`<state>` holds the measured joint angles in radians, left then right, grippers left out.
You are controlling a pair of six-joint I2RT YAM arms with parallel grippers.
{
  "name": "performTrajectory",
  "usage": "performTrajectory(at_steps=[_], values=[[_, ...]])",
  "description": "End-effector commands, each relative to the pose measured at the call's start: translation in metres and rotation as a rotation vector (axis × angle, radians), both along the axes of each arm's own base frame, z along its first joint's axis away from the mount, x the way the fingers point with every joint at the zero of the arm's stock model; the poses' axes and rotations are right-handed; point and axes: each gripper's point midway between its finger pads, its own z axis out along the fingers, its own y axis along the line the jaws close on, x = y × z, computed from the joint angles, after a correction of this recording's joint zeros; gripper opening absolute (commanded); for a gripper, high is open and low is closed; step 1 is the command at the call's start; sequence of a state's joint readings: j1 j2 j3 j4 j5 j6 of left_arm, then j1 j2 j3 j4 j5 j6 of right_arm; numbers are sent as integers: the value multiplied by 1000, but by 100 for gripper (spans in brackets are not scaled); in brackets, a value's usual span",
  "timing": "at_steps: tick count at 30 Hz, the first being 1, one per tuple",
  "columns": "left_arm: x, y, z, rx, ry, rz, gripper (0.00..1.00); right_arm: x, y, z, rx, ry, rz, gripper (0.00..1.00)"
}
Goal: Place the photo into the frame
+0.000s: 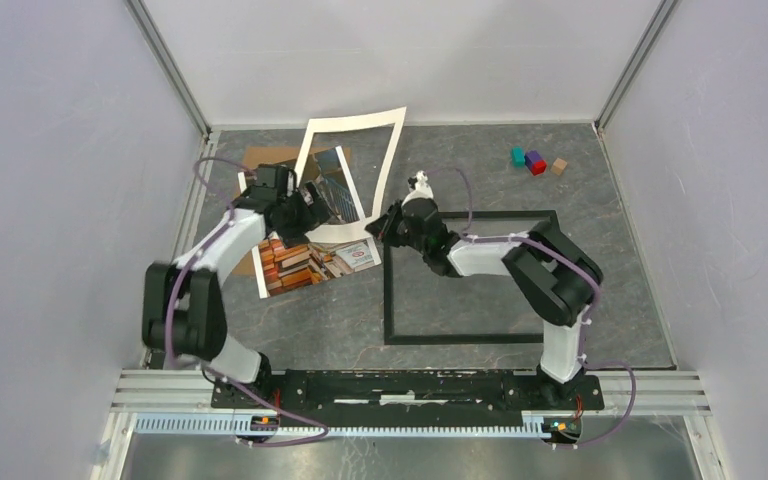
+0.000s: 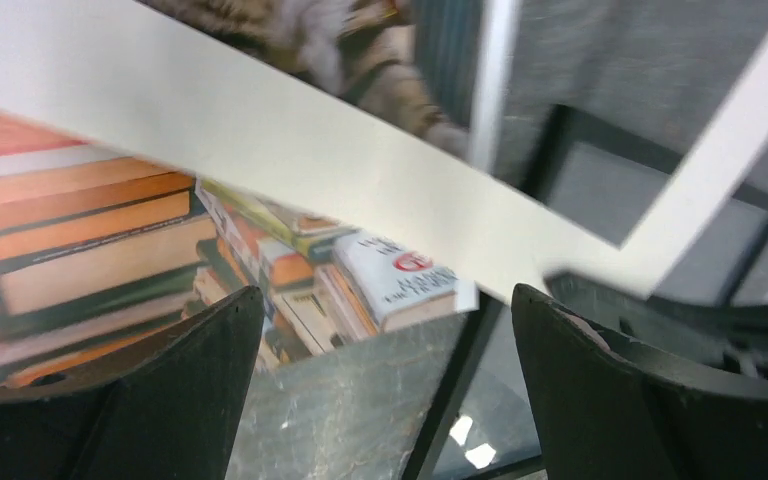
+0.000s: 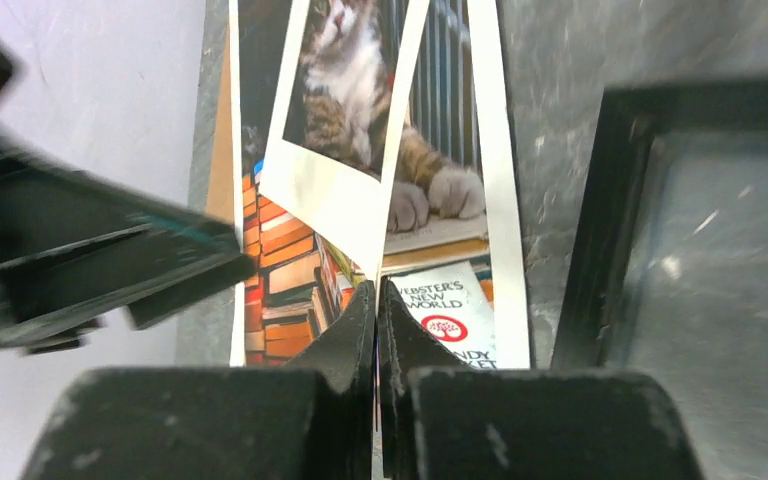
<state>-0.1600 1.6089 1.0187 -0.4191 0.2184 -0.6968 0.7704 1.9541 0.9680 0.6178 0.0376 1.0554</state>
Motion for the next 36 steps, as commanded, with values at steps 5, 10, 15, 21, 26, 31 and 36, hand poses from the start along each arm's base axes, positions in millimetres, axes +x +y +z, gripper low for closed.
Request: performTrajectory(at_steps=[5,10,15,21,26,31,36], values=[[-13,11,194,80,-574,-117,100,34,-75,162,-708,-532,239,0],[-29,-3,217,21,-618,-164,99,14,-148,247,-1251,-743,413,0],[-29,11,213,197,-620,-172,98,-26,-198,248,-1640,-876,564,0],[-55,96,185,496,-458,185,100,-56,-244,201,-2037,-961,764,0],[-78,90,145,442,-378,205,100,-75,-250,168,-2046,-1073,813,0],[-79,75,132,392,-368,124,100,-111,-248,94,-1877,-1105,1053,0],[-75,6,130,142,-364,-192,100,-139,-253,51,-1766,-1070,1242,0]])
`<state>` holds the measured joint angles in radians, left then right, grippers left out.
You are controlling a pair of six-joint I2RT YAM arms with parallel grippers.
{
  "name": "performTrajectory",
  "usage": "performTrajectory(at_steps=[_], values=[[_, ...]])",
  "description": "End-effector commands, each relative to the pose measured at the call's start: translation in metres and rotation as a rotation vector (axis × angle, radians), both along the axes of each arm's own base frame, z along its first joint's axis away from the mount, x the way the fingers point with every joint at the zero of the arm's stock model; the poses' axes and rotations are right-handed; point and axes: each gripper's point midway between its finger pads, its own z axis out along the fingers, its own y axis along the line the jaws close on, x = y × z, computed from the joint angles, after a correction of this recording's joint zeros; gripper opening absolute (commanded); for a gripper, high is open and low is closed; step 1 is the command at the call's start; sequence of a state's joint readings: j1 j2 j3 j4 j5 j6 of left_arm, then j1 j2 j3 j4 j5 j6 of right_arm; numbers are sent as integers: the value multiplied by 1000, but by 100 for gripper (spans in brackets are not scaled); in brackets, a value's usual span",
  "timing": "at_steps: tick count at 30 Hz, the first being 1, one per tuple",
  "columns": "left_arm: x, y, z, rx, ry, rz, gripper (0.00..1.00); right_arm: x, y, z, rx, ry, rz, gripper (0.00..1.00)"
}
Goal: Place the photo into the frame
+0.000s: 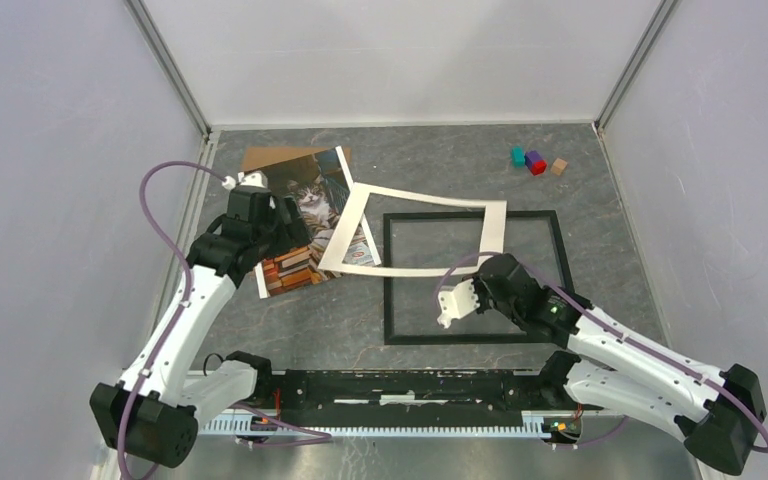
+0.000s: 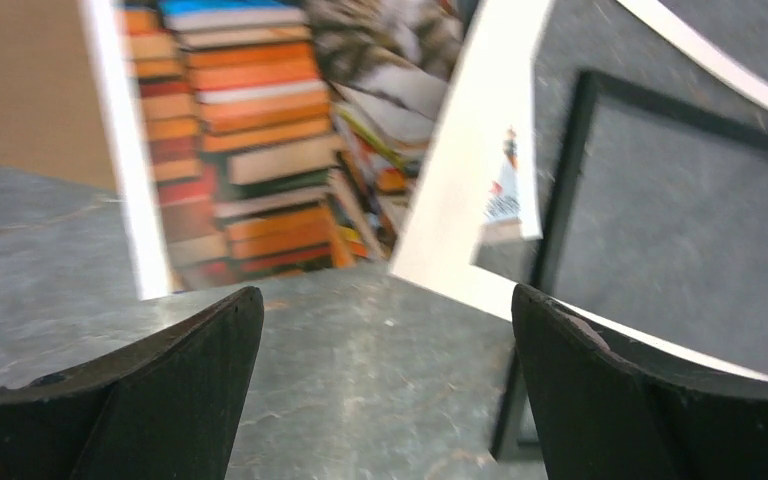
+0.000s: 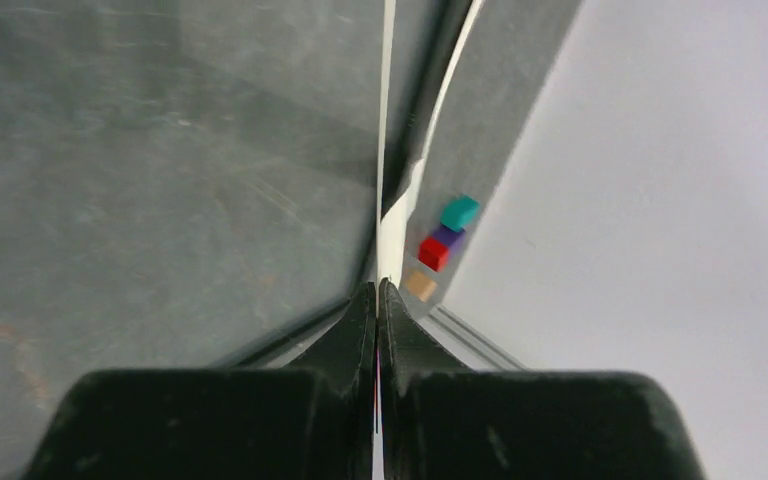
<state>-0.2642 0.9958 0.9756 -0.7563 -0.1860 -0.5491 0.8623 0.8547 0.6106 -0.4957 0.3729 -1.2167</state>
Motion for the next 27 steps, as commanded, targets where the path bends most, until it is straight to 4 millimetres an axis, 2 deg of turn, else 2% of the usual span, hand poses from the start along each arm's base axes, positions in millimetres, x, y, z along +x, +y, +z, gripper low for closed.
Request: performTrajectory(at_steps=[1,3,5,6,8,11,16,18,22,25,27], values=[[7,-68,7,-221,16,-317,100,-25,5,-32,-12,136,105,0],[4,-90,-6,-310,107,-393,100,-34,0,-44,-63,175,140,0],[-1,-100,-25,-363,213,-418,100,-35,-3,-49,-82,168,152,0],[-3,-100,-36,-369,264,-397,99,-34,-4,-49,-75,152,149,0],[-7,-86,-59,-325,335,-296,97,-34,-2,-47,-44,125,156,0],[-19,-69,-81,-316,373,-175,97,-35,3,-45,0,112,172,0],[-59,-73,-123,-521,481,-39,99,-41,2,-54,20,132,181,0],[-67,-84,-130,-610,488,-57,99,-44,4,-56,33,140,192,0],[-71,-87,-146,-648,507,-39,100,-45,7,-57,60,130,205,0],[-71,-99,-151,-771,517,-47,100,-44,9,-54,74,116,211,0],[-68,-108,-147,-881,490,-74,99,-44,9,-52,78,113,211,0]])
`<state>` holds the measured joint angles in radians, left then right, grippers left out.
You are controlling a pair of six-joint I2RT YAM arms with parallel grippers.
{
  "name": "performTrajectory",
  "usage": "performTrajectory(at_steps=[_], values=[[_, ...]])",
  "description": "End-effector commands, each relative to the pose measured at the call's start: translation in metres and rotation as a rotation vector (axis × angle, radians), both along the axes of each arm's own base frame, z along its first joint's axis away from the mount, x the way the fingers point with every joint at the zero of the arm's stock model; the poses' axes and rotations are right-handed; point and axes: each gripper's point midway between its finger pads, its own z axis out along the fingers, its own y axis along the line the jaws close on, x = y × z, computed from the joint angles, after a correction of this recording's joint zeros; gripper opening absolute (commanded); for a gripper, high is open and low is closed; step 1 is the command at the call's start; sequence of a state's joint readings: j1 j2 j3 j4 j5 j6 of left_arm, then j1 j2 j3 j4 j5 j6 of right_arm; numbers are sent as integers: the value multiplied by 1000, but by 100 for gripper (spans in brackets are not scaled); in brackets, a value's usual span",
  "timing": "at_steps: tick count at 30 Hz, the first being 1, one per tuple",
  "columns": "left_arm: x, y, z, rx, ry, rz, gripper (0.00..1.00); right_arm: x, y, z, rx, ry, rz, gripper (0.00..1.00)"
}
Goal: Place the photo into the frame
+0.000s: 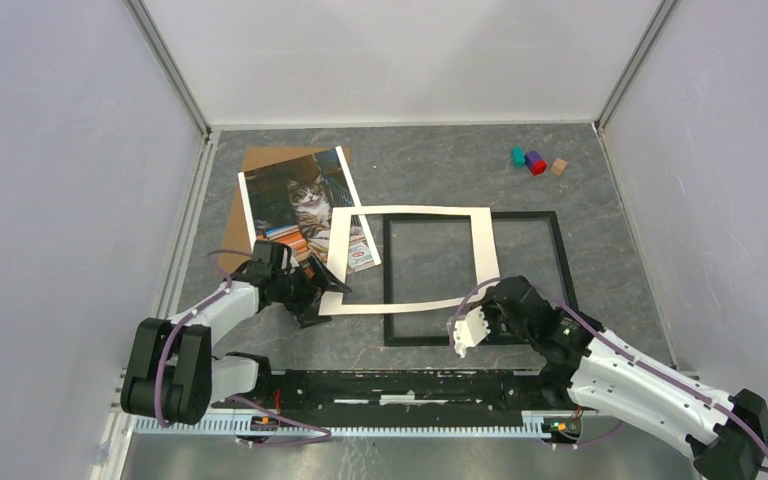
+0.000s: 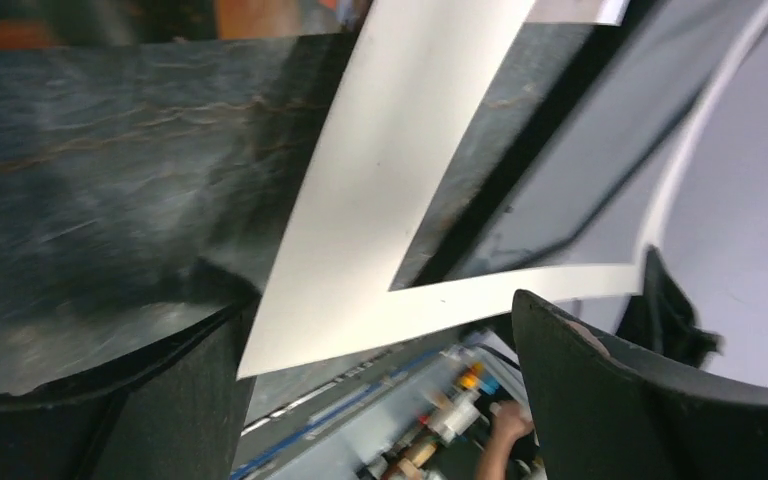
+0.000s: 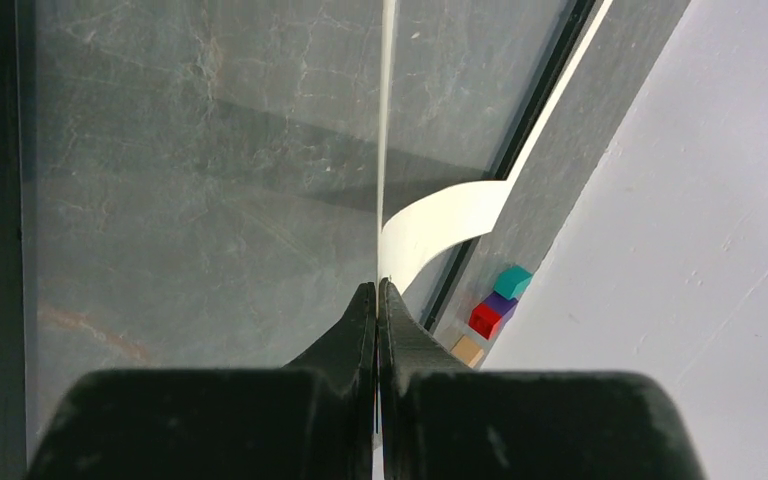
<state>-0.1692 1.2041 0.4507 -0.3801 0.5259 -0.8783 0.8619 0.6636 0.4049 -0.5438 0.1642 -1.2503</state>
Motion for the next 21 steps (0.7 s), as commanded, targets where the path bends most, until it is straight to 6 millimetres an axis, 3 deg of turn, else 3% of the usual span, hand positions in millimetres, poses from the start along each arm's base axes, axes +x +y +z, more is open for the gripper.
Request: performTrajectory(at_steps=[1,5,9,13,17,21], values=[[19,-22,11,-251,-72,60,97,2,12,11,58,-23,34,0],[30,-12,17,-270,-130,101,92,2,10,13,61,-23,29,0],[40,1,28,-303,-176,149,79,2,8,13,70,-31,25,0],[54,25,33,-351,-190,237,74,1,6,11,69,-30,22,0],[64,19,47,-468,-226,209,72,0,5,10,71,-32,22,0],[66,13,50,-530,-205,148,76,-1,7,8,83,-25,25,0]])
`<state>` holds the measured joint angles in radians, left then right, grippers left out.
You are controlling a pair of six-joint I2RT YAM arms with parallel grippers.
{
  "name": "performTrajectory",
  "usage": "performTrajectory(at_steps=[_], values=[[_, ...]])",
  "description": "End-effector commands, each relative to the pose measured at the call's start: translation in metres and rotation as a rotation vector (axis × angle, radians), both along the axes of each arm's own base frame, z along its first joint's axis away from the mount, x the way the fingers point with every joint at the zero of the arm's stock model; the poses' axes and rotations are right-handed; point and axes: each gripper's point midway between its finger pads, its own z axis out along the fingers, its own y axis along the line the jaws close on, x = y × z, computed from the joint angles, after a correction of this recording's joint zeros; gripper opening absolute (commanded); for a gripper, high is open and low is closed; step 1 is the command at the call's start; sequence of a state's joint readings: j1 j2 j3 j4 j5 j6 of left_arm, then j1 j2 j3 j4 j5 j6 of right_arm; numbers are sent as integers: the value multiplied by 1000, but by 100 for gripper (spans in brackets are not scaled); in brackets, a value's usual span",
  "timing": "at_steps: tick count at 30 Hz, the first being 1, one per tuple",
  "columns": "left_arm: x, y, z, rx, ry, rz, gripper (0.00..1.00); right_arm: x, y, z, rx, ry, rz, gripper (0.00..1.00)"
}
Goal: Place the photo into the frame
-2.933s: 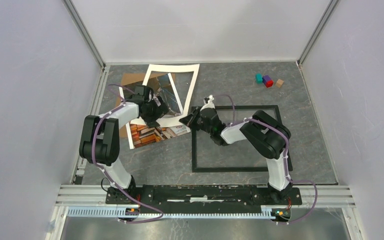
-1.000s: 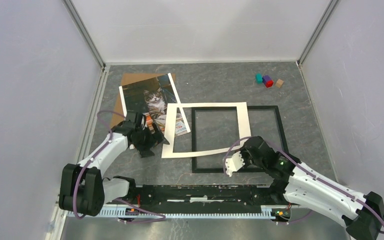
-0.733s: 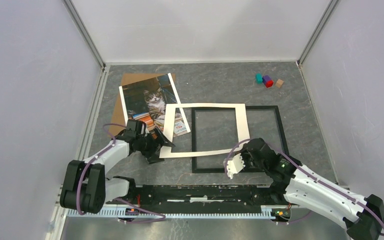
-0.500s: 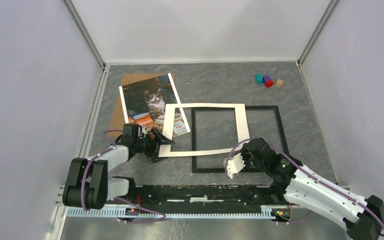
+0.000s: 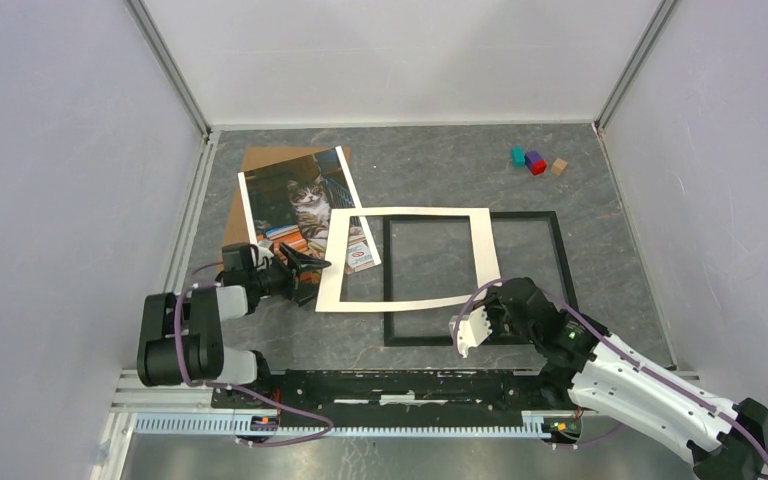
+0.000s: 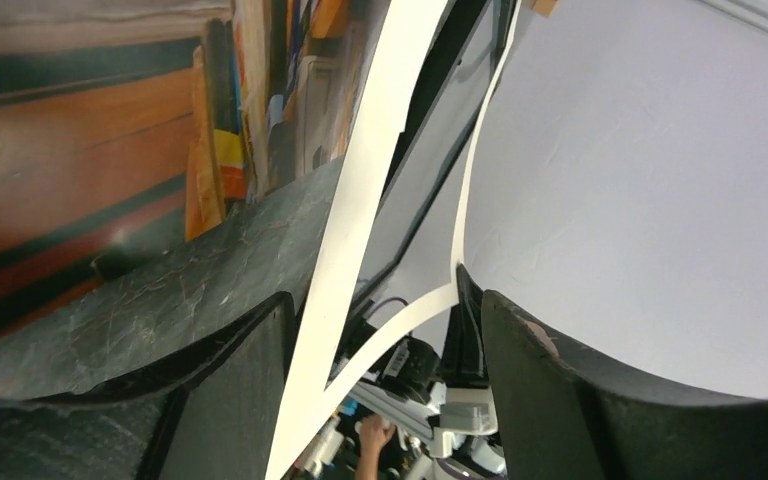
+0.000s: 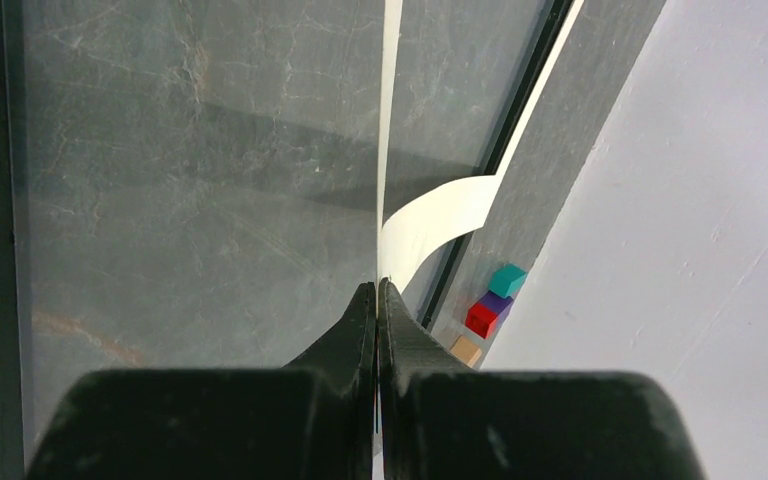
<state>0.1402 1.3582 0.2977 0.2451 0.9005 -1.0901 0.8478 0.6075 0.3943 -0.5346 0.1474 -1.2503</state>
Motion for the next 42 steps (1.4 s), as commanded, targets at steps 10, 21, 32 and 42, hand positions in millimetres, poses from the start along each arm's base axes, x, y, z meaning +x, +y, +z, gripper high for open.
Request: performTrajectory(at_steps=[10,21,32,42], values=[[12,-15,10,-26,-60,-179,55,-2,6,4,52,-16,25,0],[32,-25,62,157,-293,-238,10,4,4,17,172,-16,-98,72],[3,-53,116,112,-451,-216,2,-22,26,101,593,201,-234,98],[-32,-80,117,88,-444,-289,2,6,8,175,959,96,-518,98]])
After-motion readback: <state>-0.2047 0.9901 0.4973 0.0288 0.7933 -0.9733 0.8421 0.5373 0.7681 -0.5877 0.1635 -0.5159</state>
